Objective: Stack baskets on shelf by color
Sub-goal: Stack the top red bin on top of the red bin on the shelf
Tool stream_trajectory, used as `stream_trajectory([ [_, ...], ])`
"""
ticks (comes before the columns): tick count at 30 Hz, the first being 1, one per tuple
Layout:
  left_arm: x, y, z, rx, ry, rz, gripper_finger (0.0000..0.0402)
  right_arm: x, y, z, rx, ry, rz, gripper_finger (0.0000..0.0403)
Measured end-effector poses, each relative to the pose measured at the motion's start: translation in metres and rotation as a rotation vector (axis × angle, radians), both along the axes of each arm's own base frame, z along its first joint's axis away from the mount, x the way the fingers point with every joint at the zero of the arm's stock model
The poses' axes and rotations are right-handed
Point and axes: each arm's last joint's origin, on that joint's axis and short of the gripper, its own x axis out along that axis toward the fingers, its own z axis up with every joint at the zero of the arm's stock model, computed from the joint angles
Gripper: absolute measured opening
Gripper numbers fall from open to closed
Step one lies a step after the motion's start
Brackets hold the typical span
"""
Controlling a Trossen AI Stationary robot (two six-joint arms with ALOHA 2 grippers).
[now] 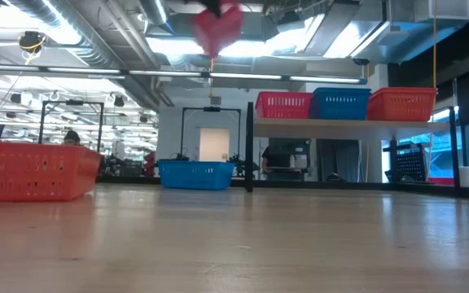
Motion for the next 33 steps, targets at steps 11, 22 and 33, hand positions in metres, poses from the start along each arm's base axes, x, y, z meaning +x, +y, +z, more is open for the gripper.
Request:
stream_trajectory([
  [11, 0.088, 0.017, -0.038, 0.026, 0.008, -0.197, 0.0000, 0.000, 0.000, -0.002, 0.000, 0.019, -0.003, 0.0081],
  [22, 0.126, 0.028, -0.077, -0.079, 0.019, -0.219, 0.0000, 0.000, 0.000, -0.002, -0.002, 0.021, -0.002, 0.0081],
  [33, 0.136, 0.033, -0.099, -0.075, 0.098, -0.147, 0.0000, 0.000, 0.000, -0.002, -0.001, 0.020, -0.002, 0.0081],
])
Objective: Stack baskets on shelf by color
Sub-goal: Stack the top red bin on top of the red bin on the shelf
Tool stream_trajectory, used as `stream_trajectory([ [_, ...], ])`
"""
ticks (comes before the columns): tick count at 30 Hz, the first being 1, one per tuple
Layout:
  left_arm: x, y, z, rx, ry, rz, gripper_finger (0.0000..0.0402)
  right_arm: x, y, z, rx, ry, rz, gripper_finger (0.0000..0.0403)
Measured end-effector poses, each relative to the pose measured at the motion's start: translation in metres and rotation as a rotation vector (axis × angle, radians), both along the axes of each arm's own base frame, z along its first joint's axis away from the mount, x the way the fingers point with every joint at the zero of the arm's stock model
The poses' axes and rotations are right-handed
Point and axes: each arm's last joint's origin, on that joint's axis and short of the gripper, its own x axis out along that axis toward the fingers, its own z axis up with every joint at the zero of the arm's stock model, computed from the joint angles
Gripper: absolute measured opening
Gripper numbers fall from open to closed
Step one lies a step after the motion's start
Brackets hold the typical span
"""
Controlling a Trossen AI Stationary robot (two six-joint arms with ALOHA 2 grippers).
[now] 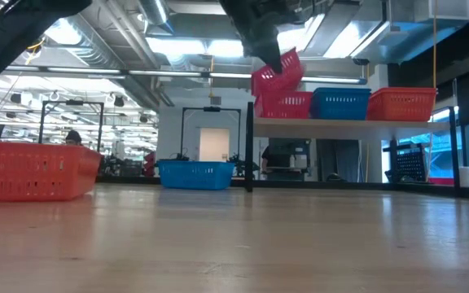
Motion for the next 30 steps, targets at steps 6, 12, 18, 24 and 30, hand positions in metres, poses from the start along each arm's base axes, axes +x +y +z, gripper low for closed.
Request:
stream_trajectory([
  [6, -0.0046, 0.0003, -0.0044, -0.020, 0.060, 0.004, 0.0000, 0.0000, 0.0000, 0.0000, 0.000, 0.000, 0.000, 0.0081],
  [12, -0.0045, -0.0007, -0.0045, 0.001, 0.069, 0.015, 0.0000, 0.0000, 0.0000, 0.0000, 0.000, -0.001, 0.000, 0.0081],
  [18, -0.0042, -0.0028, -0.0049, 0.013, 0.082, -0.005, 0.0024, 0.0000, 0.0000, 0.0000, 0.001, -0.001, 0.000, 0.0081],
  [24, -0.0041, -0.0030, -0.0048, 0.028, 0.088, -0.019, 0.0051, 0.0001, 0.0000, 0.0000, 0.001, -0.001, 0.001, 0.0081],
  [30, -0.0038, -0.0058, -0.0046, 0.115, 0.123, 0.049, 0.0055, 0.0001, 0.0000, 0.0000, 0.001, -0.001, 0.001, 0.0081],
])
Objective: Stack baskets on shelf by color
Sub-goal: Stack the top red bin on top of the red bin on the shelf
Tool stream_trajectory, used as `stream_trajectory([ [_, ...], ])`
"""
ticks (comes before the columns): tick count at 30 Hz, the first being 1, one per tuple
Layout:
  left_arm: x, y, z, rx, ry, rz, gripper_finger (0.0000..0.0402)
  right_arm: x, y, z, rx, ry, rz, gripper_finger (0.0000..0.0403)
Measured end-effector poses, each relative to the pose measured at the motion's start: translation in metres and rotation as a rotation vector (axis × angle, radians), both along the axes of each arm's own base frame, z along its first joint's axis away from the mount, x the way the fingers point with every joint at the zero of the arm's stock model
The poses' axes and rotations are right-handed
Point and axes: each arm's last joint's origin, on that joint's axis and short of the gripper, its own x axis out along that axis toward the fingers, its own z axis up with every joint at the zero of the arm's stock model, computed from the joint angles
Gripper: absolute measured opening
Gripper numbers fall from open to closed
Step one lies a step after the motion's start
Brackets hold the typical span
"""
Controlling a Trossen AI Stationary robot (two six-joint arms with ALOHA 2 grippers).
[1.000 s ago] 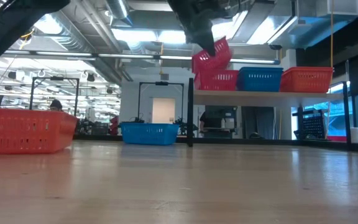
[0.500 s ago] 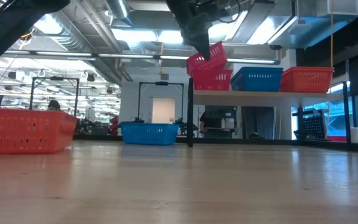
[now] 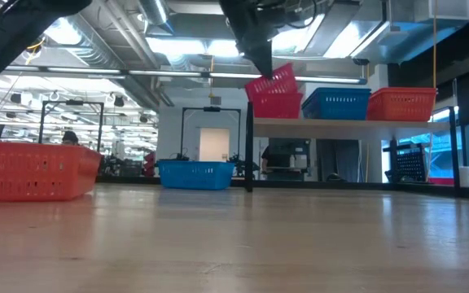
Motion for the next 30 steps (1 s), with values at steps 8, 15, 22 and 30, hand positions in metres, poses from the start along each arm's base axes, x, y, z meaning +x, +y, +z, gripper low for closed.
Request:
stream_trajectory([
  [8, 0.001, -0.015, 0.013, 0.100, -0.008, 0.049, 0.0051, 0.000, 0.000, 0.000, 0.000, 0.000, 0.000, 0.0081],
  [15, 0.000, -0.032, 0.028, 0.135, -0.052, -0.007, 0.0055, 0.000, 0.000, 0.000, 0.001, 0.001, 0.001, 0.0081],
  [22, -0.009, -0.024, 0.045, 0.123, -0.146, 0.038, 0.0055, 0.001, 0.000, 0.000, 0.002, 0.001, 0.002, 0.0081],
  [30, -0.007, 0.022, 0.025, -0.045, -0.176, 0.029, 0.0055, 0.001, 0.001, 0.000, 0.020, 0.001, 0.035, 0.0081],
])
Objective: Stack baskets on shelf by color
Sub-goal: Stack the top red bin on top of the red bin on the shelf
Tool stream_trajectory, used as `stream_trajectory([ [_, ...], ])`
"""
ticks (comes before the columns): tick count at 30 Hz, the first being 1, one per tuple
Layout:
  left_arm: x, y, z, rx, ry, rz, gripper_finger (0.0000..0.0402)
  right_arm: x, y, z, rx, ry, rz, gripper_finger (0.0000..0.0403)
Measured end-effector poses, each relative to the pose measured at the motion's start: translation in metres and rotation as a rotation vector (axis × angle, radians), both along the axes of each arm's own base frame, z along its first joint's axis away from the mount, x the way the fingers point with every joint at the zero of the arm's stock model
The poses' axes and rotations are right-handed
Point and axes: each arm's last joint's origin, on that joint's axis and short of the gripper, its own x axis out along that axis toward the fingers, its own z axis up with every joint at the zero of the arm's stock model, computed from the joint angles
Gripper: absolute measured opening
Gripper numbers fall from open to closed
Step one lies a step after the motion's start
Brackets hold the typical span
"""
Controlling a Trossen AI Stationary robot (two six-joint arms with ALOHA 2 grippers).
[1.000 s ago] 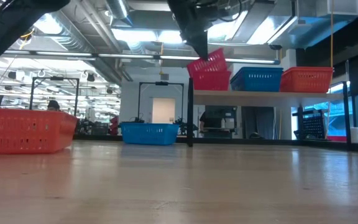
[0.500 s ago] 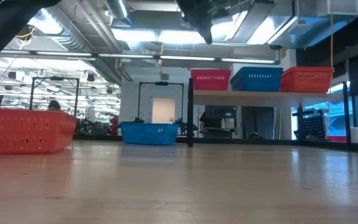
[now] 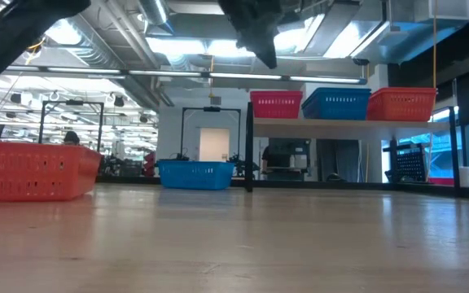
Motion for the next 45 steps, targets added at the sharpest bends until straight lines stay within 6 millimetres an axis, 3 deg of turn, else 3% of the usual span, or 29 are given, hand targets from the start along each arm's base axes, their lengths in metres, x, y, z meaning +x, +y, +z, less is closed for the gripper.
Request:
stream_trajectory([
  [6, 0.010, 0.017, -0.029, -0.071, 0.050, 0.049, 0.0055, 0.000, 0.000, 0.000, 0.008, 0.000, 0.011, 0.0081],
  [13, 0.013, 0.018, -0.042, -0.098, 0.107, 0.048, 0.0055, 0.000, 0.000, 0.000, 0.026, -0.006, 0.002, 0.0081],
  [33, 0.017, 0.011, -0.055, -0.129, 0.171, 0.031, 0.0055, 0.000, 0.001, 0.000, 0.036, -0.007, 0.016, 0.0081],
  [45, 0.018, 0.004, -0.053, -0.129, 0.174, 0.019, 0.0055, 0.000, 0.001, 0.000, 0.032, -0.006, 0.018, 0.0081],
])
